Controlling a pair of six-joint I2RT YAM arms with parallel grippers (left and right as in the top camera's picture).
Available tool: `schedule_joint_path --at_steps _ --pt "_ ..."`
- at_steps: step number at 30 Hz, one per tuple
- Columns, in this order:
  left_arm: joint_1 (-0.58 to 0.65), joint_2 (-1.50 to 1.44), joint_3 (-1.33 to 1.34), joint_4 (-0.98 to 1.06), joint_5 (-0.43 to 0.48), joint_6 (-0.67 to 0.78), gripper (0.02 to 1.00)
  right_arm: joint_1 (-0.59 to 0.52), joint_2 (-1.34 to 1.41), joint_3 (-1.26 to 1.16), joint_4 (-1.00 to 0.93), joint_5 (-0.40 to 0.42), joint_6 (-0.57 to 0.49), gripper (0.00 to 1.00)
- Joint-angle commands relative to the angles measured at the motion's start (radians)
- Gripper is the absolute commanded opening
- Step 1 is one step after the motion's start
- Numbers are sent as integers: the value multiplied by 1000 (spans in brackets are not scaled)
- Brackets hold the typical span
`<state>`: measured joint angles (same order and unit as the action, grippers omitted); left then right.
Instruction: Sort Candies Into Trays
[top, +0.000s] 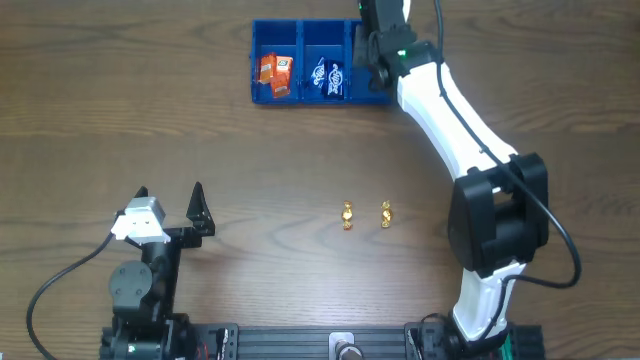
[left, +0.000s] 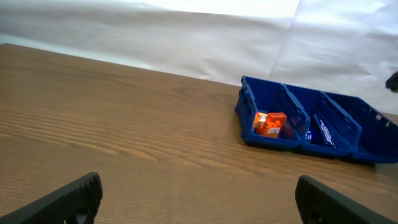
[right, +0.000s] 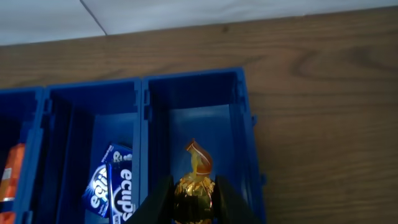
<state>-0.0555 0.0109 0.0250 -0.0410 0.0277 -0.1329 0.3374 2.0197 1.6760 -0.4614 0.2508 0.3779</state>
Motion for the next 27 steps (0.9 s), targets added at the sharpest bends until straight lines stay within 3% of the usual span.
schedule_joint_path --at_steps 1,8,13,15,22,27 --pt "5 -6 -20 -37 -9 6 998 -4 69 -8 23 -9 -13 169" --pt "5 -6 -20 -37 -9 6 998 -4 90 -8 32 -9 -13 248" --pt "5 -6 -20 -37 -9 6 996 2 92 -8 35 -5 -17 509" --pt "5 -6 -20 -37 -9 6 998 10 81 -8 31 7 -17 546" --pt "5 -6 -20 -37 -9 6 998 71 -142 -198 74 29 -10 557" --pt "5 -6 -20 -37 -9 6 998 149 -377 -440 43 28 81 555"
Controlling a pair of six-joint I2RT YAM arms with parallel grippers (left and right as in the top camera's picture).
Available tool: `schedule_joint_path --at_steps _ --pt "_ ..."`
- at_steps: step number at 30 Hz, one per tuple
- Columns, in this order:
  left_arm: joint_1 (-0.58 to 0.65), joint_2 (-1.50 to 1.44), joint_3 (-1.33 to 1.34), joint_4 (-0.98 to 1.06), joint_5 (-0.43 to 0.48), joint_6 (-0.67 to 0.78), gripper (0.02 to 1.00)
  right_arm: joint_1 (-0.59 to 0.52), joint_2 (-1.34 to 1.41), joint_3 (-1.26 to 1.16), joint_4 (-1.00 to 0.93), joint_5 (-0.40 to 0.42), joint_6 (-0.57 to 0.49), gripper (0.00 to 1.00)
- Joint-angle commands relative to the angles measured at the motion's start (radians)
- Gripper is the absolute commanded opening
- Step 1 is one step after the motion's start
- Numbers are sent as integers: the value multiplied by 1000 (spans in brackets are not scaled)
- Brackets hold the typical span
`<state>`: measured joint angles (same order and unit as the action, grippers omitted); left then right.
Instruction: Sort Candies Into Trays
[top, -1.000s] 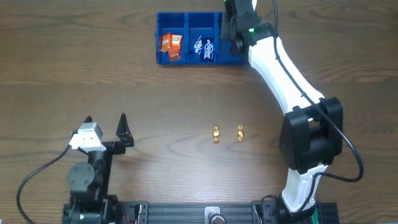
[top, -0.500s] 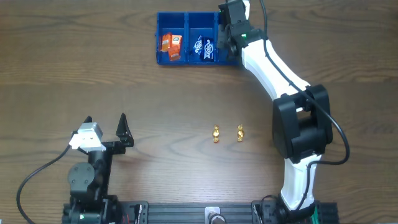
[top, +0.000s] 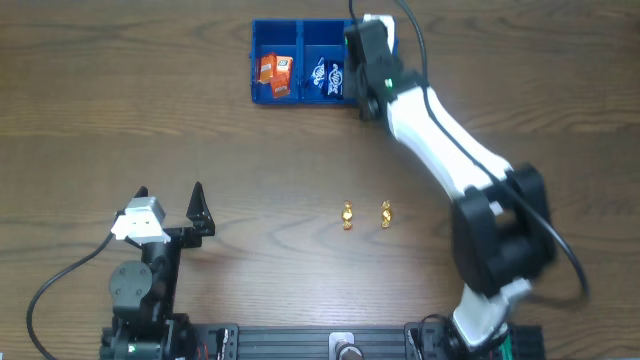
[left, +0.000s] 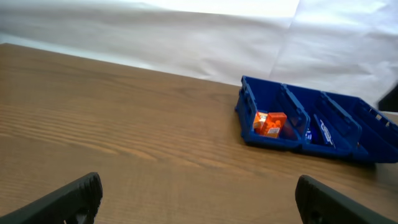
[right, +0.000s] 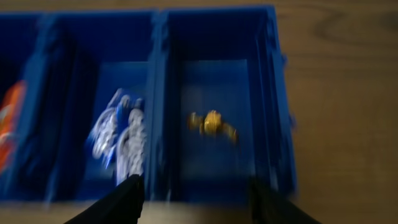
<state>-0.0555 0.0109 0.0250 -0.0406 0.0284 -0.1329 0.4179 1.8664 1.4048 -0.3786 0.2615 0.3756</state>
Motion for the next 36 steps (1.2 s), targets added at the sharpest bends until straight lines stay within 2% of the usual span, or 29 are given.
schedule_joint_path --at_steps 1,5,11,21,36 --pt "5 -6 -20 -38 -10 6 998 110 -283 -238 -100 17 155 557" --pt "5 -6 -20 -38 -10 6 998 199 -309 -333 -180 -8 262 557" --pt "5 -6 -20 -38 -10 6 998 279 -281 -442 -223 -110 362 560" --pt "5 -6 -20 -38 -10 6 998 284 -134 -451 -234 -159 393 557" --pt "5 -6 -20 -38 -10 6 996 327 -111 -451 -258 -159 463 546"
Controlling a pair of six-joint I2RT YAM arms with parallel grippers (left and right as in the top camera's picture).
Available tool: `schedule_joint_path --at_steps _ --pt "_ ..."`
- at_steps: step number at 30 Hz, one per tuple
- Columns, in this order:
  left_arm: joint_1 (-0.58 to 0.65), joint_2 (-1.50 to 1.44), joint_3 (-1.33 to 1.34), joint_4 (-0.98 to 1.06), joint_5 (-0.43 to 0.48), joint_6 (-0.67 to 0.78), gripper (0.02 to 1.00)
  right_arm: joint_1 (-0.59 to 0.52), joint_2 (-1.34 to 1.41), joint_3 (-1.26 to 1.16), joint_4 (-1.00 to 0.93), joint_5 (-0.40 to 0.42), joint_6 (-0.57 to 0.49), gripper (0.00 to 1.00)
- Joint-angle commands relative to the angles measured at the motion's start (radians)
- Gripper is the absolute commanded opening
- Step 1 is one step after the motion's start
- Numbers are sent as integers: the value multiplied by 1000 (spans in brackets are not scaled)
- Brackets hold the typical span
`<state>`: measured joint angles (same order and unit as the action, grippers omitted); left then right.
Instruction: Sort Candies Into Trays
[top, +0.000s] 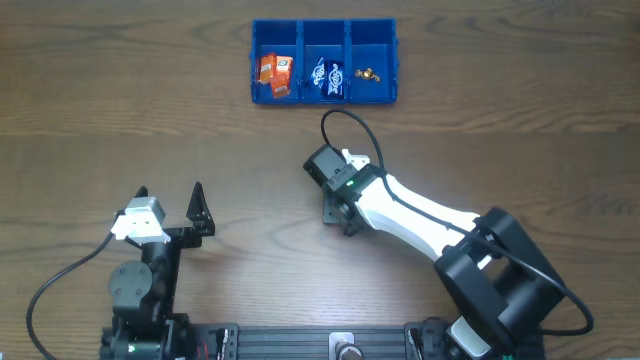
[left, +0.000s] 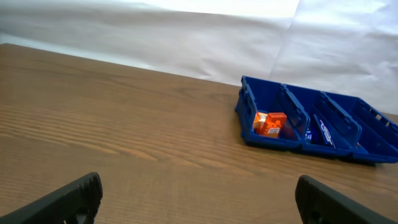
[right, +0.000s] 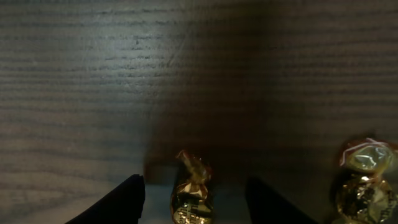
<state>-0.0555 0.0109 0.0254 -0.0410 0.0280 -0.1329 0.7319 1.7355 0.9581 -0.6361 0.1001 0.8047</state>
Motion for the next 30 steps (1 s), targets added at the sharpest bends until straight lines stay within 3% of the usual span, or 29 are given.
schedule_joint_path --at_steps 1,4,12,23,28,30 --pt "5 -6 -20 -37 -9 6 998 12 29 -4 3 3 34 546" --pt "5 -6 -20 -37 -9 6 996 12 53 -4 15 6 39 527" --pt "5 -6 -20 -37 -9 6 998 13 58 -4 17 6 41 301" --pt "5 -6 -20 -37 -9 6 998 13 58 -3 2 11 40 99" --pt "5 -6 -20 -37 -9 6 996 12 33 4 -3 17 35 95" --pt "5 -6 -20 -37 -9 6 998 2 -21 38 -50 60 32 93"
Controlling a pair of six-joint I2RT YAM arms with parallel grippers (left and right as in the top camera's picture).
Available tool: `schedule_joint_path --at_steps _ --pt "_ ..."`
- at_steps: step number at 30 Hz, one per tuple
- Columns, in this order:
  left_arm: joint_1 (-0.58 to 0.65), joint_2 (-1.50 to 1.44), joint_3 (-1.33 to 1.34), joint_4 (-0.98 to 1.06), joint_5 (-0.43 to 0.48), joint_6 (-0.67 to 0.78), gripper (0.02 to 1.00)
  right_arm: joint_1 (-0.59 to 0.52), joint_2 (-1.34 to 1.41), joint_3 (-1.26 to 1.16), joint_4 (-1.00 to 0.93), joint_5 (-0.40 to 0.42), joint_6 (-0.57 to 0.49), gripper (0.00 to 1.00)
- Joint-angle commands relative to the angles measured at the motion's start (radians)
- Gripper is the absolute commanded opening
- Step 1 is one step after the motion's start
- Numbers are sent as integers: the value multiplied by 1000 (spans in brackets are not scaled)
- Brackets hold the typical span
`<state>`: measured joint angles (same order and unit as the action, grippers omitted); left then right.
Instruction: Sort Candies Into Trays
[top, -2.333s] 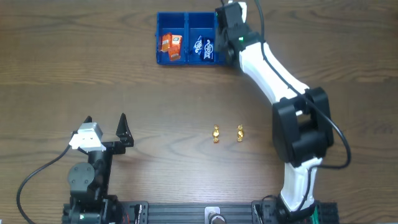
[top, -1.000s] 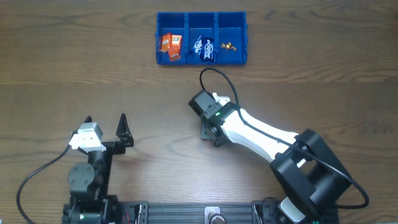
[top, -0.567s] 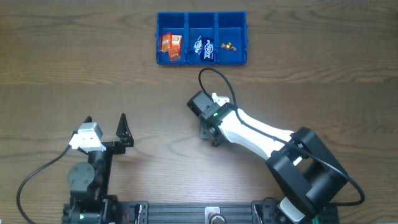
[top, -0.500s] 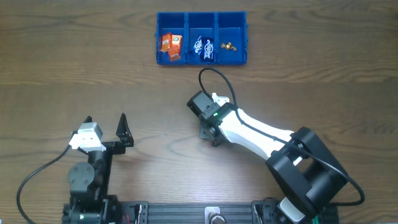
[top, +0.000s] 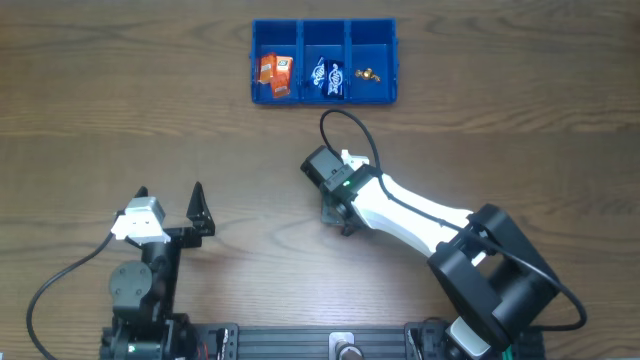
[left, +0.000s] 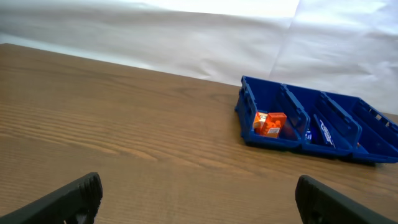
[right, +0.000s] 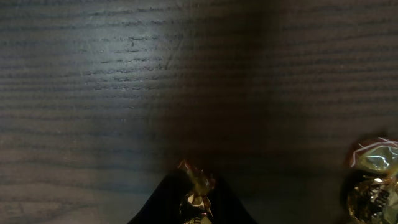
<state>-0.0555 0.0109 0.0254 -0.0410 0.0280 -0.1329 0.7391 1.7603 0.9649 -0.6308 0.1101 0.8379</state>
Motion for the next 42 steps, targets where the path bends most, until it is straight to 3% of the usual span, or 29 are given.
schedule_joint_path --at_steps 1,5,13,17,20,27,30,42 --pt "5 -6 -20 -37 -9 6 998 -13 -71 56 -85 72 -9 91" --pt "5 -6 -20 -37 -9 6 998 -94 -121 230 -210 146 -84 93" --pt "5 -6 -20 -37 -9 6 998 -334 91 758 -297 151 -360 93" --pt "5 -6 -20 -37 -9 6 998 -402 297 1045 -327 72 -465 95" --pt "5 -6 -20 -37 -9 6 998 -419 408 1155 -326 53 -482 97" --pt "5 -6 -20 -37 -9 6 996 -428 506 1170 -265 53 -496 152" --pt "5 -6 -20 -37 -9 6 998 -428 510 1170 -262 53 -496 283" --pt "5 -6 -20 -37 -9 6 998 -426 403 1095 -331 53 -507 474"
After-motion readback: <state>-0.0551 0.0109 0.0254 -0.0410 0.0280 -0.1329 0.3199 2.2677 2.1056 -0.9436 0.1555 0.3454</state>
